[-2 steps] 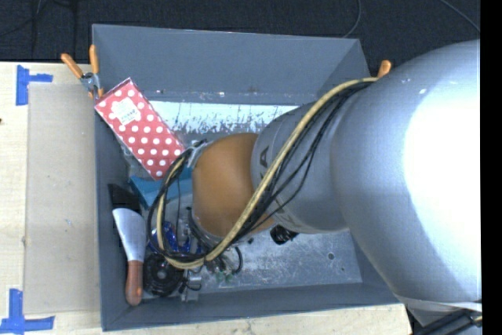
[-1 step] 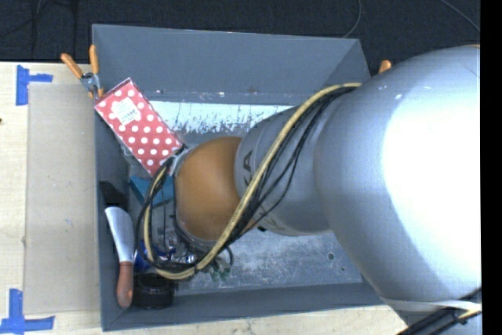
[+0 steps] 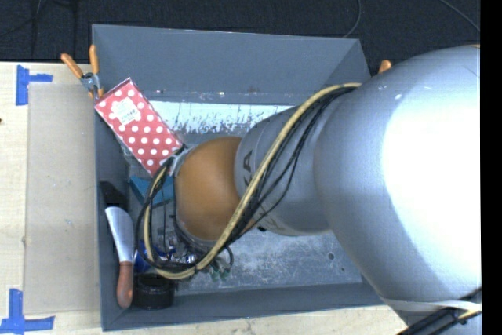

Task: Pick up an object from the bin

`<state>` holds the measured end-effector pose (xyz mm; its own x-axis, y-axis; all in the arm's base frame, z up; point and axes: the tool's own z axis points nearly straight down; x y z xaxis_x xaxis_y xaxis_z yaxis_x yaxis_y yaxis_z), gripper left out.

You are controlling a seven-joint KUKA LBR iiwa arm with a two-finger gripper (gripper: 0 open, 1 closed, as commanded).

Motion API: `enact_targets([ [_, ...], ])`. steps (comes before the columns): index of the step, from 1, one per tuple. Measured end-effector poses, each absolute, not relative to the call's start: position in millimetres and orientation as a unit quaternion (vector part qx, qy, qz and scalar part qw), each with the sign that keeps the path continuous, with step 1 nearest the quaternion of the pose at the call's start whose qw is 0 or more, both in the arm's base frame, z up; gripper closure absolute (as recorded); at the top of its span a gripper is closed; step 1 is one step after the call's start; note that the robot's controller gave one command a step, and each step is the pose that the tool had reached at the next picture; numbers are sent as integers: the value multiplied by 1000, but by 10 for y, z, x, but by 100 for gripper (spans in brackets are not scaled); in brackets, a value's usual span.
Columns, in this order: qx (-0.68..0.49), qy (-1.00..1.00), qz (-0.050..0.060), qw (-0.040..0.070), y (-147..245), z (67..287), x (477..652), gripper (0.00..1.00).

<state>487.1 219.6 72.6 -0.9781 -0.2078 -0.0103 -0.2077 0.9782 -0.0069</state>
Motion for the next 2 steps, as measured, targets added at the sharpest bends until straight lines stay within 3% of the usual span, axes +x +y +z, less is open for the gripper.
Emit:
enact_targets([
  [1, -118, 993, -1, 7, 1811, 777, 5111, 100],
  [2, -111, 994, -2, 8, 1730, 775, 5158, 100],
])
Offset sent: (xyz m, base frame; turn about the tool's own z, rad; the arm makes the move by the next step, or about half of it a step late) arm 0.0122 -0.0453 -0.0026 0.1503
